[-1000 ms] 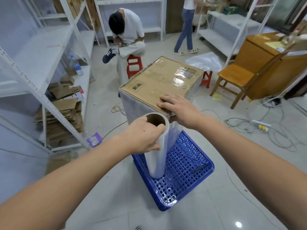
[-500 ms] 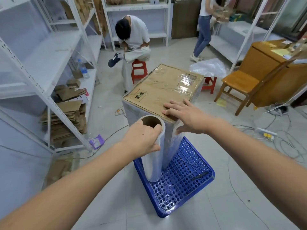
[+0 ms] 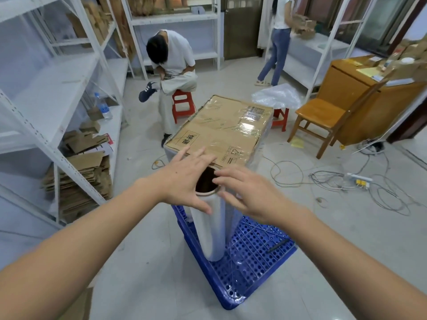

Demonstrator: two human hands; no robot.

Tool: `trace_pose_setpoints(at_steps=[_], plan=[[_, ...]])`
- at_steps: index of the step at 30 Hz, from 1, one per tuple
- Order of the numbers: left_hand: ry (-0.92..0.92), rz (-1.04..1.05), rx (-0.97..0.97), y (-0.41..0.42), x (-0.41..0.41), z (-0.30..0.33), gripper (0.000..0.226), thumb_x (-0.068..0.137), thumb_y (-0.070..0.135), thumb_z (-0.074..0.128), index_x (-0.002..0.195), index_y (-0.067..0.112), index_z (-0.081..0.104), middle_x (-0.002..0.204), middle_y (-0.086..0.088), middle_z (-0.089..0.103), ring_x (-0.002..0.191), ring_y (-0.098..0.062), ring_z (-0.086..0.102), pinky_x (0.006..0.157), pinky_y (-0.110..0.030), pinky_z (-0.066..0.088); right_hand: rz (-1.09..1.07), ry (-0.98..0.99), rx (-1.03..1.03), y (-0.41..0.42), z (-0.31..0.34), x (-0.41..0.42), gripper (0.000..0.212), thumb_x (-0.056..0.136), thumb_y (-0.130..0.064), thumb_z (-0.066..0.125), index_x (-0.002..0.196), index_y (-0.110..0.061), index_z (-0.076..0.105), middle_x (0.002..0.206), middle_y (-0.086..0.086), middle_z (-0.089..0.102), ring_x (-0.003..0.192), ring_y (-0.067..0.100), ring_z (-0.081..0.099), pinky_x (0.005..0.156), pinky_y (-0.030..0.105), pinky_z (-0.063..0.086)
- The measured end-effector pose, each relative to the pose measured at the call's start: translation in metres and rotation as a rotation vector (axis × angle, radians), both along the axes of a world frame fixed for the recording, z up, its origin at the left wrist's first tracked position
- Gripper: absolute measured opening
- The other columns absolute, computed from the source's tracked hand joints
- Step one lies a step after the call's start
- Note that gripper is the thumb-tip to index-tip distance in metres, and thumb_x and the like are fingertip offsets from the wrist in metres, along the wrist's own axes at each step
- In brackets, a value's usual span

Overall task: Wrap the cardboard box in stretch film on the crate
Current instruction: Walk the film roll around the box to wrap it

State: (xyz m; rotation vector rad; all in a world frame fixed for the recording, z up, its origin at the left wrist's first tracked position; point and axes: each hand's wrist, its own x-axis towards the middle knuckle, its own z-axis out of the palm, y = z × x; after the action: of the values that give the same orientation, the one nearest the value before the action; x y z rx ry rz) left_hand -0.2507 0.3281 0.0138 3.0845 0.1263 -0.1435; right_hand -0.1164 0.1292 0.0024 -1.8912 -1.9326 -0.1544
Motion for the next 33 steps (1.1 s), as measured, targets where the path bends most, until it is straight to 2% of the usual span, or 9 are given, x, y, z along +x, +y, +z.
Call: trace_pose_setpoints(at_steps=[6, 8, 11, 14, 17, 22, 26, 30, 33], plan=[[0.170, -0.250, 0.039, 0.047, 0.015, 0.010, 0.146, 0.056, 0.095, 0.067, 0.166, 0.026, -0.002, 0.172, 0.009, -0.003, 0.157, -0.009, -0.005, 0.129, -0.036, 0.000, -0.234, -0.165, -0.123, 0.019, -0.017, -0.052, 0.056, 0.090, -0.060, 0.051, 0.124, -0.016, 0.060, 0.103, 0.001, 0.063, 0.105, 0.022, 0.054, 0.111, 0.045, 0.034], [0.183, -0.325, 0.109, 0.077, 0.022, 0.013, 0.132, 0.066, 0.087, 0.069, 0.164, 0.037, -0.004, 0.170, 0.014, -0.005, 0.156, -0.007, -0.005, 0.126, -0.034, -0.005, -0.360, -0.221, -0.129, 0.030, -0.016, -0.069, 0.039, 0.090, -0.050, 0.047, 0.099, -0.017, 0.067, 0.085, -0.001, 0.063, 0.094, 0.023, 0.056, 0.117, 0.046, 0.025], [0.038, -0.413, 0.170, 0.121, 0.043, 0.010, 0.096, 0.084, 0.088, 0.041, 0.162, 0.046, 0.003, 0.172, 0.007, 0.011, 0.159, -0.016, 0.006, 0.129, -0.045, -0.003, -0.540, -0.188, -0.197, 0.052, -0.013, -0.100, 0.026, 0.080, -0.038, 0.045, 0.076, -0.016, 0.059, 0.068, 0.002, 0.060, 0.075, 0.026, 0.056, 0.115, 0.045, 0.028], [0.015, -0.415, 0.123, 0.147, 0.062, -0.002, 0.085, 0.086, 0.092, 0.018, 0.160, 0.054, -0.001, 0.172, 0.007, 0.009, 0.160, -0.020, 0.004, 0.126, -0.058, -0.007, -0.716, -0.099, -0.313, 0.073, -0.007, -0.118, 0.033, 0.086, -0.052, 0.049, 0.081, -0.019, 0.050, 0.072, 0.002, 0.062, 0.069, 0.023, 0.053, 0.092, 0.041, 0.044], [-0.035, -0.420, 0.049, 0.153, 0.069, -0.023, 0.083, 0.086, 0.092, 0.015, 0.159, 0.055, -0.003, 0.172, 0.008, 0.003, 0.160, -0.021, 0.001, 0.124, -0.065, -0.002, -0.865, -0.086, -0.330, 0.089, -0.002, -0.119, 0.049, 0.089, -0.068, 0.044, 0.084, -0.019, 0.050, 0.073, 0.000, 0.062, 0.068, 0.023, 0.053, 0.074, 0.039, 0.041], [-0.116, -0.369, 0.017, 0.152, 0.071, -0.039, 0.087, 0.086, 0.091, 0.017, 0.162, 0.049, 0.008, 0.173, 0.005, 0.011, 0.160, -0.021, 0.005, 0.123, -0.066, 0.012, -0.852, -0.005, -0.323, 0.083, -0.001, -0.117, 0.029, 0.099, -0.046, 0.046, 0.092, -0.018, 0.047, 0.089, 0.005, 0.066, 0.083, 0.030, 0.056, 0.067, 0.036, 0.027], [-0.106, -0.337, -0.051, 0.152, 0.068, -0.041, 0.087, 0.087, 0.091, 0.020, 0.162, 0.046, 0.012, 0.172, 0.006, 0.012, 0.159, -0.020, 0.005, 0.123, -0.062, 0.022, -0.794, 0.162, -0.368, 0.048, 0.000, -0.110, 0.040, 0.091, -0.048, 0.058, 0.071, -0.022, 0.035, 0.069, -0.006, 0.050, 0.072, 0.021, 0.045, 0.064, 0.033, 0.030], [-0.113, -0.267, -0.123, 0.126, 0.060, -0.035, 0.086, 0.090, 0.083, 0.029, 0.163, 0.039, 0.019, 0.172, 0.002, 0.014, 0.159, -0.023, 0.004, 0.127, -0.048, 0.016, -0.738, 0.169, -0.407, 0.023, 0.008, -0.111, 0.035, 0.087, -0.046, 0.063, 0.074, -0.022, 0.042, 0.068, -0.005, 0.052, 0.070, 0.017, 0.048, 0.062, 0.036, 0.042], [-0.112, -0.183, -0.133, 0.095, 0.057, -0.034, 0.088, 0.088, 0.084, 0.024, 0.163, 0.038, 0.019, 0.173, 0.000, 0.013, 0.159, -0.026, 0.003, 0.127, -0.052, 0.020, -0.726, 0.165, -0.456, 0.012, 0.014, -0.116, 0.029, 0.088, -0.044, 0.063, 0.079, -0.023, 0.045, 0.073, -0.005, 0.052, 0.080, 0.018, 0.048, 0.070, 0.038, 0.045]])
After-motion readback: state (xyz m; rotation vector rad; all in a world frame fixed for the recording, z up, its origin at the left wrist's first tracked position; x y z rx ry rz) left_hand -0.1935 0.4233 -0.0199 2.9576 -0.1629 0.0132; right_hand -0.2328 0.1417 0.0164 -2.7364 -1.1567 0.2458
